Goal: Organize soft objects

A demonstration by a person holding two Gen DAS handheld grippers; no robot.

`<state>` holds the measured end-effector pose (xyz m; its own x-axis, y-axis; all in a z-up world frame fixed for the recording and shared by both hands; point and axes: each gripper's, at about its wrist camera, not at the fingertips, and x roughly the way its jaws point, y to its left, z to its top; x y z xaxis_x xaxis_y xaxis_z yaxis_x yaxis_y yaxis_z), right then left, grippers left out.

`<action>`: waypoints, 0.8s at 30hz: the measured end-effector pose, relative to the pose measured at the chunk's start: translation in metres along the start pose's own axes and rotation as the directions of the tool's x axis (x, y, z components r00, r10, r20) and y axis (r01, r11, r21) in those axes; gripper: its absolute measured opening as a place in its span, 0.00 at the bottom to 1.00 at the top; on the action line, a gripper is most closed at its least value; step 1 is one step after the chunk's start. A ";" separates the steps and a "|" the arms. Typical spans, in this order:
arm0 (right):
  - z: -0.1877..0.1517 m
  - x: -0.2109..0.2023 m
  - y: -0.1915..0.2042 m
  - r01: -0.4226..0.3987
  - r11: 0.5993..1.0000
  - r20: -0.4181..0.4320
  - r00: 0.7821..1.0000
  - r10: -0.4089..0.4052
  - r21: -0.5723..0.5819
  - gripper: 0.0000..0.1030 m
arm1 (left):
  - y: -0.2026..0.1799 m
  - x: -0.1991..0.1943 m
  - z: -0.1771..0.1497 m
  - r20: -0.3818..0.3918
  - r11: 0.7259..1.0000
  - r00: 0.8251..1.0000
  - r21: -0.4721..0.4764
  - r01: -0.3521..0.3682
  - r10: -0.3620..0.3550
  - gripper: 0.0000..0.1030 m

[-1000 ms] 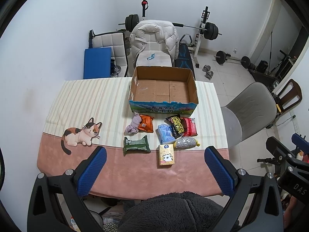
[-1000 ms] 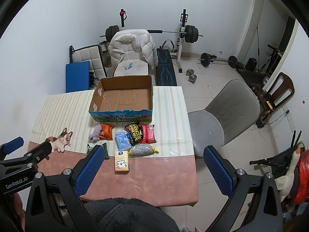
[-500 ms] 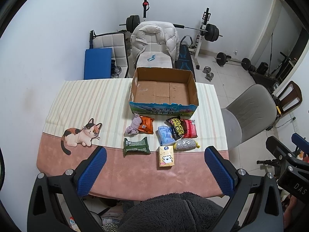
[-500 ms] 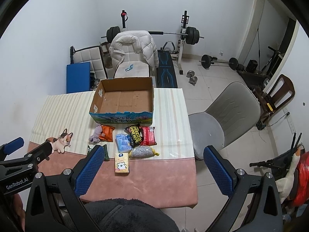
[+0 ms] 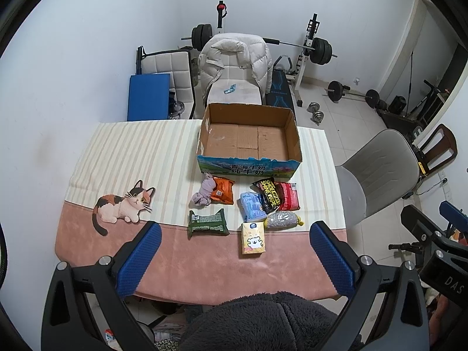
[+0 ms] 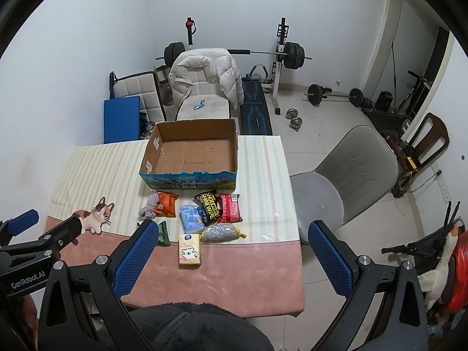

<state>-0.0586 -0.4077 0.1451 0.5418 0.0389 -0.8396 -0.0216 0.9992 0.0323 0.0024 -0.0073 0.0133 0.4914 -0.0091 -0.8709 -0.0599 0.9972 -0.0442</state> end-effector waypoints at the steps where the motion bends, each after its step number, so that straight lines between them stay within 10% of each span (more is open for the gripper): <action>1: 0.000 0.007 0.000 -0.008 1.000 -0.006 1.000 0.008 0.007 1.00 | 0.002 0.002 0.003 0.001 1.000 1.000 -0.006 -0.001 0.001 1.00; 8: -0.012 0.130 0.023 -0.131 0.991 -0.204 0.970 0.131 0.013 1.00 | 0.059 0.075 0.011 -0.057 0.988 0.993 -0.109 -0.113 0.107 1.00; 13: -0.051 0.267 0.056 -0.200 0.979 -0.438 0.876 0.201 0.050 1.00 | 0.096 0.178 -0.009 -0.271 0.979 0.954 -0.121 -0.165 0.128 1.00; 19: -0.104 0.387 0.087 -0.165 0.980 -0.581 0.790 0.197 0.109 0.90 | 0.143 0.308 -0.041 -0.516 0.908 0.845 -0.408 -0.096 -0.143 0.84; 24: -0.126 0.426 0.102 -0.130 0.981 -0.614 0.766 0.191 0.144 0.77 | 0.151 0.392 -0.063 -0.558 0.758 0.734 -0.646 -0.091 -0.387 0.81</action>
<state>0.0642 -0.2896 -0.2778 -0.1051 0.2206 -0.9697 0.0292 0.9753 0.2187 0.1308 0.1349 -0.3654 -0.1010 -0.4335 -0.8955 -0.6512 0.7093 -0.2700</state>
